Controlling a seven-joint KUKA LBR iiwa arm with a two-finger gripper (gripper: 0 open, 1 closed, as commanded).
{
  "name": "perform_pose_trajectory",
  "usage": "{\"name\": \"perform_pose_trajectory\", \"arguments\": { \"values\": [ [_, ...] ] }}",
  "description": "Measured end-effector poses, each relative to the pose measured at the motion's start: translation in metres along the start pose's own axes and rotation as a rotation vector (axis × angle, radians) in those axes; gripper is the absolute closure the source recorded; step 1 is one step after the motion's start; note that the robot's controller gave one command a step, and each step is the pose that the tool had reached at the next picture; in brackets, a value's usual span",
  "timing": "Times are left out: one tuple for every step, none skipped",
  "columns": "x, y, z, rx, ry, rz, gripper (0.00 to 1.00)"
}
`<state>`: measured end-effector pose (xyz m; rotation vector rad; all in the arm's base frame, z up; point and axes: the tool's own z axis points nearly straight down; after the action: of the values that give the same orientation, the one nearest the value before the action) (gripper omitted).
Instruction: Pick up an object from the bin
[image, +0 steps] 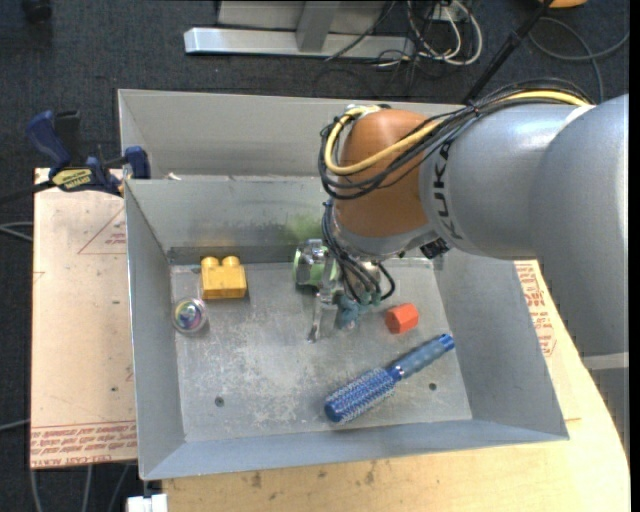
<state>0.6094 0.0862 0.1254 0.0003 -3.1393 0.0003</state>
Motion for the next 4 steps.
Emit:
{"name": "perform_pose_trajectory", "arguments": {
  "values": [
    [-0.027,-0.027,-0.003,0.0,-0.007,-0.005,0.0],
    [0.036,-0.031,-0.008,-0.001,0.001,0.03,0.0],
    [0.12,-0.034,-0.024,0.0,0.003,-0.002,0.0],
    [0.12,-0.037,0.012,-0.001,0.001,-0.316,0.0]
  ]
}}
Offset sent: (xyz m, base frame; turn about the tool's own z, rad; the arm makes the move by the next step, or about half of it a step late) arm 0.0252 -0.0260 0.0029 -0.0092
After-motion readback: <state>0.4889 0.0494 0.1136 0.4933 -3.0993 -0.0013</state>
